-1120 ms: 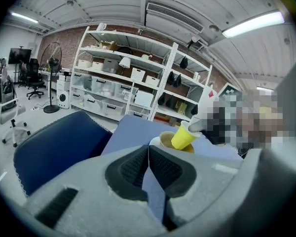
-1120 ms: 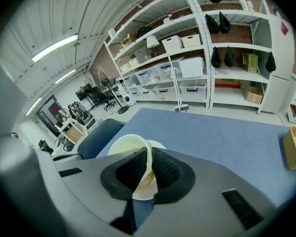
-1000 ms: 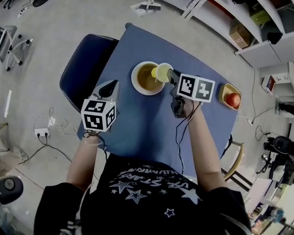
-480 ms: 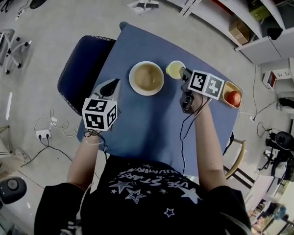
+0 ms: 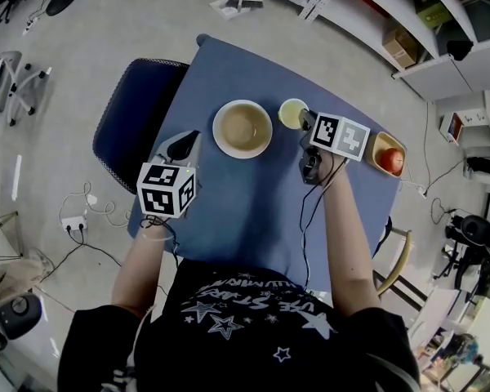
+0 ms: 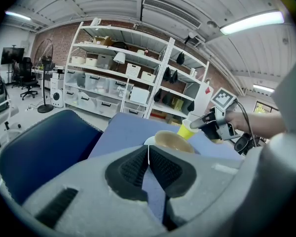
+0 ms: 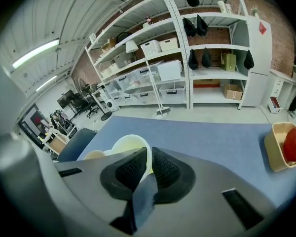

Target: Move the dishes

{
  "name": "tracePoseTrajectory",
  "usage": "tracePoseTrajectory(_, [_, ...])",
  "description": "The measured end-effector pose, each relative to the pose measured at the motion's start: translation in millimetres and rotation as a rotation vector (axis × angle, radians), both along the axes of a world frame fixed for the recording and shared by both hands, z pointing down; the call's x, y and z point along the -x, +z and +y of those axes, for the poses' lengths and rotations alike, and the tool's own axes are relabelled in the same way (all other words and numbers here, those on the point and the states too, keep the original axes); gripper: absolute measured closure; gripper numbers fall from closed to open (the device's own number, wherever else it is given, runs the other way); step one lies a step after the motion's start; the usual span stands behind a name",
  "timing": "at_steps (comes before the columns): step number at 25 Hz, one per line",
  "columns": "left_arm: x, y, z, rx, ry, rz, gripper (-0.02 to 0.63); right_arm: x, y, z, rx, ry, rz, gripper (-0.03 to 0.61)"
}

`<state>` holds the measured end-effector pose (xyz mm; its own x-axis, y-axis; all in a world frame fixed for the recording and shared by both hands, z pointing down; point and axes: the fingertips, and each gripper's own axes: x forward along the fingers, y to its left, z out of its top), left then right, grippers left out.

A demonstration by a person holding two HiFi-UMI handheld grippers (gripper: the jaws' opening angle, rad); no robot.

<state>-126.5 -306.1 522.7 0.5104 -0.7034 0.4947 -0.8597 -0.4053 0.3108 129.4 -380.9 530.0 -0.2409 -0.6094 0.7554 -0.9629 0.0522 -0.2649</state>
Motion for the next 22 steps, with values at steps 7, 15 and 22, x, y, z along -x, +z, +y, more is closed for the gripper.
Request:
tracePoseTrajectory(7, [-4,0,-1,0.003,0.009,-0.006,0.59,-3,6,-2,0.018,-0.011,0.027,0.526])
tracePoseTrajectory(15, [-2,-3,2,0.004,0.005,-0.012,0.591,-2,1,0,-0.004,-0.032,0.022,0.388])
tracePoseTrajectory(22, [0,-7,3,-0.009,-0.008,-0.014,0.591,-12,-25,6,-0.072,-0.027,0.018,0.36])
